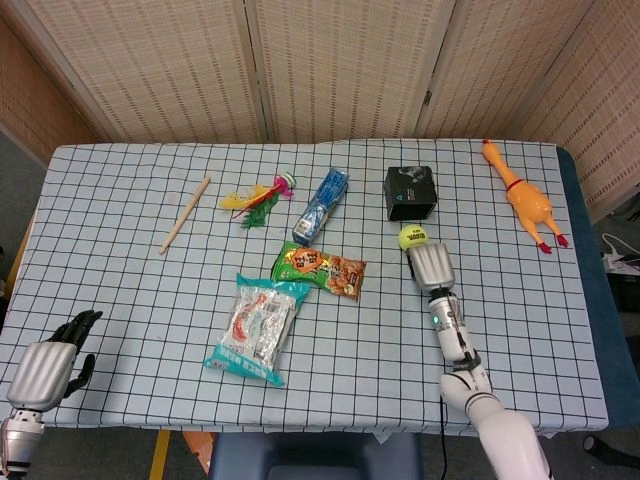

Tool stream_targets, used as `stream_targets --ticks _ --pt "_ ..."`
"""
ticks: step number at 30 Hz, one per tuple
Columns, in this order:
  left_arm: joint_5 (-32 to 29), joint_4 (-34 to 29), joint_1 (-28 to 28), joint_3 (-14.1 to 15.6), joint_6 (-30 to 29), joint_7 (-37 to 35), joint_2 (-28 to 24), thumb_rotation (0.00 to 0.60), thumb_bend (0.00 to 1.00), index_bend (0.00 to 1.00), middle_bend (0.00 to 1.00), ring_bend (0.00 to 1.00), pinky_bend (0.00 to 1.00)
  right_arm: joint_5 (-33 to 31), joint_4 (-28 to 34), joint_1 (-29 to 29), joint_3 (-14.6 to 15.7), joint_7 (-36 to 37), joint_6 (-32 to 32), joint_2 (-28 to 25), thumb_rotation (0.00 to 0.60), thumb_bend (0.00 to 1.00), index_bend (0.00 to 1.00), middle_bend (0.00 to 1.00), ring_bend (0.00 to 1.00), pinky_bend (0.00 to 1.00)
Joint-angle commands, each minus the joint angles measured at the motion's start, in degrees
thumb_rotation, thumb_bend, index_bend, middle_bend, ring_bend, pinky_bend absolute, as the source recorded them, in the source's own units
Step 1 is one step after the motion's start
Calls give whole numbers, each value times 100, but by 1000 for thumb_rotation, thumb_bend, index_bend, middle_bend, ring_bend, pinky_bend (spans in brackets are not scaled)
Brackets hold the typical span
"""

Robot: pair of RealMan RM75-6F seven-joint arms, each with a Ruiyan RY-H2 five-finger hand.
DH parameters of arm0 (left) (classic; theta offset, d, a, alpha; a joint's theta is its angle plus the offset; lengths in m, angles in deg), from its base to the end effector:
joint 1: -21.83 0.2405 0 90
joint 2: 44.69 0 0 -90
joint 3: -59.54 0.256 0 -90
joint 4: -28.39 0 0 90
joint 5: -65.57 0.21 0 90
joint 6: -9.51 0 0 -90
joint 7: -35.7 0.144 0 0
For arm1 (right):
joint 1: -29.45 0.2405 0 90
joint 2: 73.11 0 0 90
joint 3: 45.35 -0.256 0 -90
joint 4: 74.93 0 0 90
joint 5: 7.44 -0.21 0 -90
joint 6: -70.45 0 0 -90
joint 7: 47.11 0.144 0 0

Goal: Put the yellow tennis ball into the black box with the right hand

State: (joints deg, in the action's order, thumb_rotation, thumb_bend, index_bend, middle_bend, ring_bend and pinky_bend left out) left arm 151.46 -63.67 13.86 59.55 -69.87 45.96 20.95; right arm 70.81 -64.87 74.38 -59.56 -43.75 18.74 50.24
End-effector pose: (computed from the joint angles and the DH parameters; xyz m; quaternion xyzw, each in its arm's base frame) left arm -0.3096 0.1858 0.1311 -0.6642 -0.3616 -0.3140 0.5739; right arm -0.2465 -0.4077 -0.0657 0.6887 -0.3199 0.3026 0.5760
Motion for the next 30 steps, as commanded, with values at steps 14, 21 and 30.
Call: stream_targets --ticks 14,21,30 --pt "-239 181 -97 -57 241 -112 84 600 546 129 117 236 619 -232 -332 374 -118 -151 529 -96 600 949 839 796 727 1000" --pt "-221 196 -101 -54 213 -93 99 600 547 129 117 236 618 -265 -257 435 -112 277 825 -216 600 856 572 515 468 727" --pt "-299 227 -132 -50 309 -77 119 600 549 128 117 236 618 -96 -250 441 80 925 826 -275 600 289 289 266 175 414"
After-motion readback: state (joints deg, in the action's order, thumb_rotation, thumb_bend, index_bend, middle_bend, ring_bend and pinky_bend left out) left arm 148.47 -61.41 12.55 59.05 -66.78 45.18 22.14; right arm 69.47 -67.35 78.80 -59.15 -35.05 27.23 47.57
